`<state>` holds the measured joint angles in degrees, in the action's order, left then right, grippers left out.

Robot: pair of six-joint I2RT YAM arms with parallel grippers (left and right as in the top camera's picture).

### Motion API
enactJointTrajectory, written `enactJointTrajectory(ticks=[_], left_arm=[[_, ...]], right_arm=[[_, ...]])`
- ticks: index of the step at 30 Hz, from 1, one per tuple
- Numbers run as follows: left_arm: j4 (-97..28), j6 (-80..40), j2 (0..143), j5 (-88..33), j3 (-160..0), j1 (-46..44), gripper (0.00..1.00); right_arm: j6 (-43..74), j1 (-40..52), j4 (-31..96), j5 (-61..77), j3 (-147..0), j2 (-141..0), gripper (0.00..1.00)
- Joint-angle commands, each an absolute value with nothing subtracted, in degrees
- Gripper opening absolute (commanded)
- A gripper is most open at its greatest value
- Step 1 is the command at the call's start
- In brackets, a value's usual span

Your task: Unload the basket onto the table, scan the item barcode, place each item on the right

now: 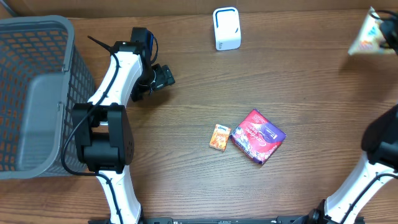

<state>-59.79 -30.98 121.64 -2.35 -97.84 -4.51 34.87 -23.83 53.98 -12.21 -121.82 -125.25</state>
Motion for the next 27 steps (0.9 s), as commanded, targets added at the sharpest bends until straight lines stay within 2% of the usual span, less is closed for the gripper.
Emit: enactJointTrajectory(ticks=[1,12,15,17,19,21,22,24,27], left_arm=[[-59.7,-30.4,121.5,-2.4,-98.0,-4.7,1.0],[-59.7,-30.4,121.5,-2.4,-98.0,-4.8,1.0],[-59.7,-30.4,121.5,-2.4,-98.0,-4.8,1.0],[-59.7,-30.4,121.5,-2.4,-98.0,-4.8,1.0],[-59.7,-30.4,121.5,-2.4,-98.0,-4.8,1.0],[-59.7,-30.4,121.5,-2.4,-98.0,-4.8,1.0],[-59.7,-30.4,121.5,-2.4,-98.0,-4.8,1.0],[-59.7,-30.4,121.5,-2.4,-98.0,-4.8,1.0],[-59.7,-30.4,121.5,-2.4,-98.0,-4.8,1.0]], right_arm=[[27.6,-27.6,50.1,-11.7,-116.7,-124.3,0.04],[14.2,-39.1,36.9,-4.8,-105.4,-124.3,0.04],[14.1,-41.2,36.5,-3.5,-105.4,-124.3,0.1],[14.1,-42.2,36.5,-2.5,-105.4,-124.3,0.21],[13.6,-42.8,36.6,-1.2,-105.4,-124.3,0.42],[12.2,-42.8,36.9,0.5,-105.4,-124.3,0.72],[11.7,-42.8,37.0,0.8,-105.4,-124.3,0.82],[11.7,-42.6,37.6,0.8,-105.4,-124.3,0.9],[11.8,-42.2,38.3,1.9,-105.6,-124.2,0.95]])
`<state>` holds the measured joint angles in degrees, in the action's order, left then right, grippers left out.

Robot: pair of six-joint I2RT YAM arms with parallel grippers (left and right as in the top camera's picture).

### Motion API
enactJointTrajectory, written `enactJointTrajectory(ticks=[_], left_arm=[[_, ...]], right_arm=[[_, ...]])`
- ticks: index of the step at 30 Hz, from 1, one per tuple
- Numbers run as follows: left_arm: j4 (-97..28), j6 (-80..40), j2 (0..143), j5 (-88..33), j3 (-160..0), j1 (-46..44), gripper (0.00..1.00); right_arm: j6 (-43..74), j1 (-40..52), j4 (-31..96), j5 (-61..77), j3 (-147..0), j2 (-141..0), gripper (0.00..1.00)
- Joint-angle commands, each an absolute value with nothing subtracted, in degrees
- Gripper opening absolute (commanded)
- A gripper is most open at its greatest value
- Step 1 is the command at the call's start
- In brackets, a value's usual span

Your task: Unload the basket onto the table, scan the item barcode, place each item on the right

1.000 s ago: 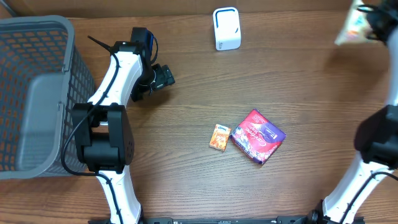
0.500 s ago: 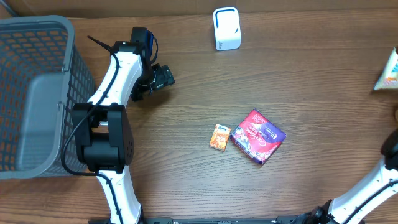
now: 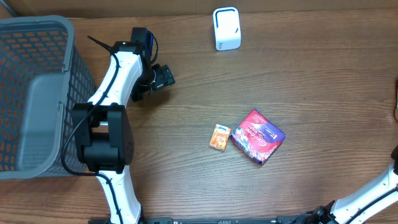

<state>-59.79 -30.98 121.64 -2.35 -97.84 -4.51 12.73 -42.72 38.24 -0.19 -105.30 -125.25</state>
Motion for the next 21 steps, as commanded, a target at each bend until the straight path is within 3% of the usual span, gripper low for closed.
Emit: enactJointTrajectory(ticks=[1,15,21], left_arm=[[-59.7,-30.4,121.5,-2.4,-98.0,-4.8,1.0],[-59.7,-30.4,121.5,-2.4,-98.0,-4.7,1.0],[-59.7,-30.4,121.5,-2.4,-98.0,-4.8,1.0]], right_arm=[[12.0,-42.1,38.8,3.0,-105.8,-124.0,0.96],[11.6,-33.7,59.1,36.1,-115.5,-113.7,1.0],[-4.1,-19.5,72.5,39.0,-115.5,-114.7,1.0]])
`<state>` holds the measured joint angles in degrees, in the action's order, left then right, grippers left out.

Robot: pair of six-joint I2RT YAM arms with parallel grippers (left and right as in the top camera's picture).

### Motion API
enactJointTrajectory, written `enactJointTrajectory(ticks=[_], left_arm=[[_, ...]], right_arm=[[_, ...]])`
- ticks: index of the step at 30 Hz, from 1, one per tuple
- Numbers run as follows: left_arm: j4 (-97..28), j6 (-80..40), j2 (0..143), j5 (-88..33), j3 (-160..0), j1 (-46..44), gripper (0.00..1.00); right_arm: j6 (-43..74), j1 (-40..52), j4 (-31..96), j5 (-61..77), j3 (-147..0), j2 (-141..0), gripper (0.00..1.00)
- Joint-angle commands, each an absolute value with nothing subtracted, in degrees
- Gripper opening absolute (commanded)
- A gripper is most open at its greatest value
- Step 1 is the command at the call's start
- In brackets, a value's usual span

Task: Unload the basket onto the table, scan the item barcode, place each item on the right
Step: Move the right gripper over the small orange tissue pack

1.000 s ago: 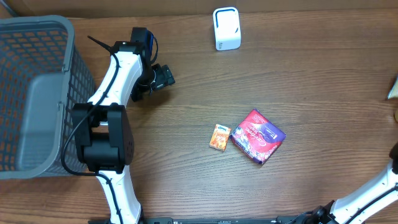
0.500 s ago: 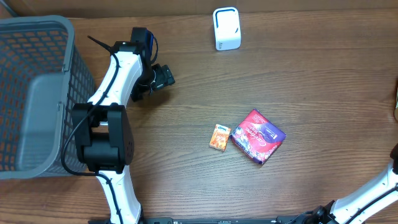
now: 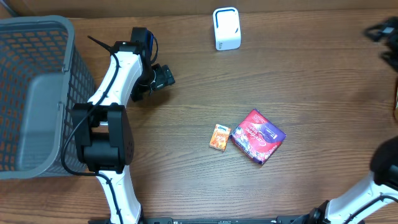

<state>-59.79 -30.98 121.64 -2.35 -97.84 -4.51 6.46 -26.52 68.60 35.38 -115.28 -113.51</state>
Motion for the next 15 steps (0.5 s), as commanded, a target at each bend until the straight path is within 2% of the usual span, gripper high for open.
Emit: enactJointTrajectory(ticks=[1,7,15], left_arm=[[-59.7,-30.4,121.5,-2.4,-98.0,-4.8,1.0],[-59.7,-30.4,121.5,-2.4,-98.0,-4.8,1.0],[-59.7,-30.4,121.5,-2.4,-98.0,-4.8,1.0]], right_arm=[[-6.0,-17.0,74.3,37.2,-115.5,-115.1,1.0],[-5.2,-3.6,79.7,20.6,-113.0,-118.4,1.0],[-4.6,7.6,78.5,20.1,-101.8,-119.2,1.0]])
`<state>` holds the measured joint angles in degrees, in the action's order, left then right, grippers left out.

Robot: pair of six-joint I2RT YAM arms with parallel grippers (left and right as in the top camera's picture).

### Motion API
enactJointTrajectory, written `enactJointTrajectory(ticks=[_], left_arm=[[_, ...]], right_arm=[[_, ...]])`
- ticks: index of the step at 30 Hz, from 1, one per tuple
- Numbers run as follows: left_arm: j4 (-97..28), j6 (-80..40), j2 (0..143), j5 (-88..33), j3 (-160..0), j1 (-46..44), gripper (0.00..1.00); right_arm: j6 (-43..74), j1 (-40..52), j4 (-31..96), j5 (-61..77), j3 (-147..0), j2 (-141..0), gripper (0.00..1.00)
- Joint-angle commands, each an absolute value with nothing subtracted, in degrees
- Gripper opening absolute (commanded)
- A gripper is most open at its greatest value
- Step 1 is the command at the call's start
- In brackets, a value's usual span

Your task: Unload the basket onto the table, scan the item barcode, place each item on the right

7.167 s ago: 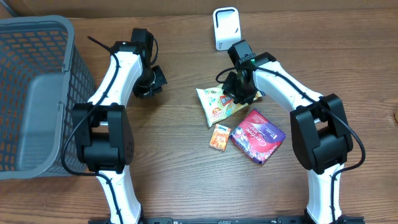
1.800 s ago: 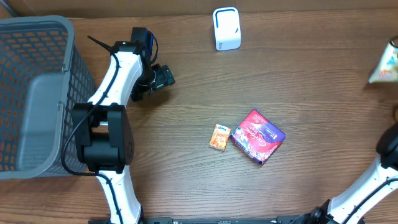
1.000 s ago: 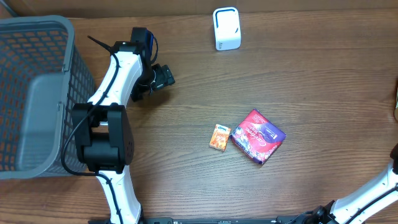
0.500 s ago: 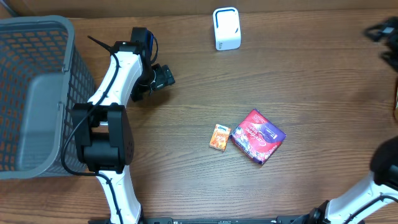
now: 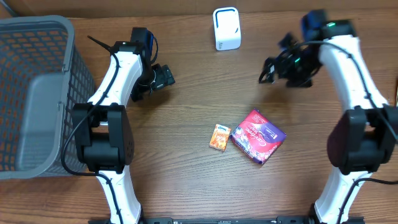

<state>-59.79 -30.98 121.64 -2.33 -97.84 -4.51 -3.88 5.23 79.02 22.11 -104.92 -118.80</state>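
Note:
Two packets lie mid-table: a small orange packet and, just to its right, a larger purple and pink packet. The white scanner stands upright at the far edge. My right gripper hovers above the table to the right of the scanner and beyond the purple packet. It looks open, with nothing between its fingers. My left gripper rests at the far left of the table, compact and shut, well away from both packets.
A big grey mesh basket fills the left side of the table. The left arm's base and links stand beside it. The right arm reaches in from the right side.
My right gripper was at the far right edge of the view and is now well inside, beside the scanner and above the purple packet. The left arm and both packets have not moved.
At first my right gripper held a light snack bag at the far right corner. Then arm and bag were almost out of view. Then the gripper was back at the right edge with no bag. Now it hangs empty near the scanner.

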Motion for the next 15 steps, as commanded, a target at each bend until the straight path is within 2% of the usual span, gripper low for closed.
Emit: enactJointTrajectory(ticks=[1,11,15], left_arm=[[-59.7,-30.4,121.5,-2.4,-98.0,-4.8,1.0],[-59.7,-30.4,121.5,-2.4,-98.0,-4.8,1.0],[-59.7,-30.4,121.5,-2.4,-98.0,-4.8,1.0]], right_arm=[[-4.5,8.6,78.3,20.2,-100.6,-119.2,1.0],[-4.4,18.2,74.1,22.3,-97.1,-119.2,1.0],[2.5,22.4,69.5,23.2,-97.1,-119.2,1.0]])
